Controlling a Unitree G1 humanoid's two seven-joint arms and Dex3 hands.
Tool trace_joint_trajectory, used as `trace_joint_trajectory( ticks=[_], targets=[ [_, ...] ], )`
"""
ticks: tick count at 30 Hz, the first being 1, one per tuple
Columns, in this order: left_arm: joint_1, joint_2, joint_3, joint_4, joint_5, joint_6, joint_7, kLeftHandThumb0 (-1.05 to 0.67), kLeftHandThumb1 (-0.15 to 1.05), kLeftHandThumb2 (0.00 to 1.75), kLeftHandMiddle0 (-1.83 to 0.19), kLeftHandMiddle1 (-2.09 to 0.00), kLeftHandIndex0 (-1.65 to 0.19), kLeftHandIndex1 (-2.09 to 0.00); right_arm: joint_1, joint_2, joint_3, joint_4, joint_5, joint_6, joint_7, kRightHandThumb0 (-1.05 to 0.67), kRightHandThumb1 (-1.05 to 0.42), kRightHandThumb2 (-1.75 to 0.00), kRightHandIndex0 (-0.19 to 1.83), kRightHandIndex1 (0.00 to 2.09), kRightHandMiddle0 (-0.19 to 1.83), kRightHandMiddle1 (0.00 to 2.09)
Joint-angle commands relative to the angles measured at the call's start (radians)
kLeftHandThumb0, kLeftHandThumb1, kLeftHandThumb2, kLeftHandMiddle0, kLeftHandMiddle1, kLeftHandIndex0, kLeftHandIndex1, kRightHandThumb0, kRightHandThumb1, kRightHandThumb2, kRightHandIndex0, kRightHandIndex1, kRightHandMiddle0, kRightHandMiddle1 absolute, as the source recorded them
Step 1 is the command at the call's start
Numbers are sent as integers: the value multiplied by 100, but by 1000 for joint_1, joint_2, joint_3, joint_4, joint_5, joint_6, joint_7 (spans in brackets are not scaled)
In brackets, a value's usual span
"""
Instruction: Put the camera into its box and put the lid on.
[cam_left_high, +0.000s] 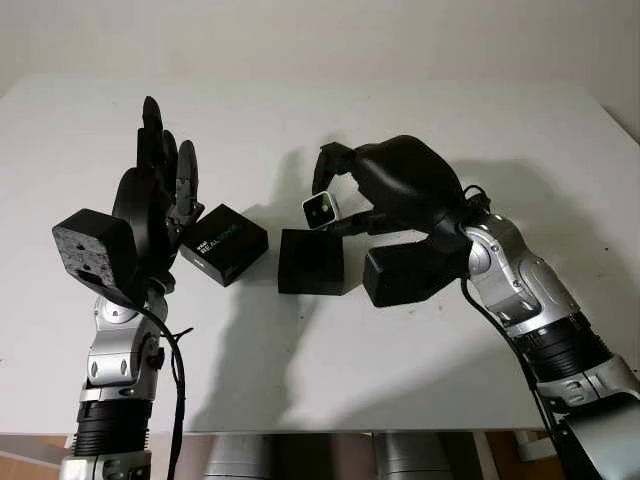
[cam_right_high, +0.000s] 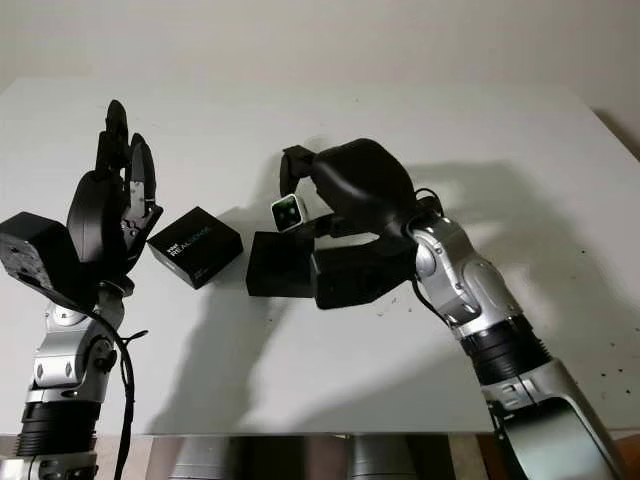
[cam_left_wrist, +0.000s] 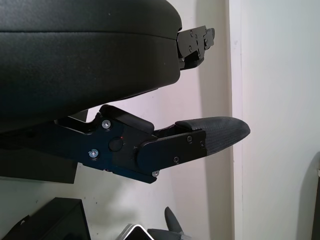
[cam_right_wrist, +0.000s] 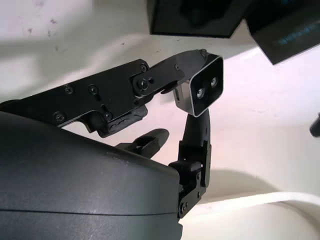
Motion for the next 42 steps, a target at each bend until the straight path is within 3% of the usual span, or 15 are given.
trace_joint_trajectory(
  ticks=[1, 10, 26, 42],
  targets=[
    [-4, 8, 5, -17, 4, 2, 0, -67, 105, 62, 19, 0, 19, 0, 14, 14, -30, 5, 57, 14, 23, -39, -100, -6, 54, 6, 34, 159],
    [-5, 12, 6, -13, 4, -4, -7, -66, 105, 62, 19, 0, 19, 0, 25, 49, -86, 62, 248, 51, 101, -41, -100, -5, 38, 1, 33, 154],
    [-1, 13, 6, -15, 9, -6, -4, -67, 105, 62, 19, 0, 19, 0, 16, 80, -83, 261, 356, -117, 121, -44, -100, -5, 30, 2, 34, 157],
    [-3, 18, 11, -12, 4, -5, -15, -67, 105, 62, 19, 0, 19, 0, 42, 150, -91, 338, 427, -154, 138, -48, -102, -6, 26, 4, 31, 164]
  ],
)
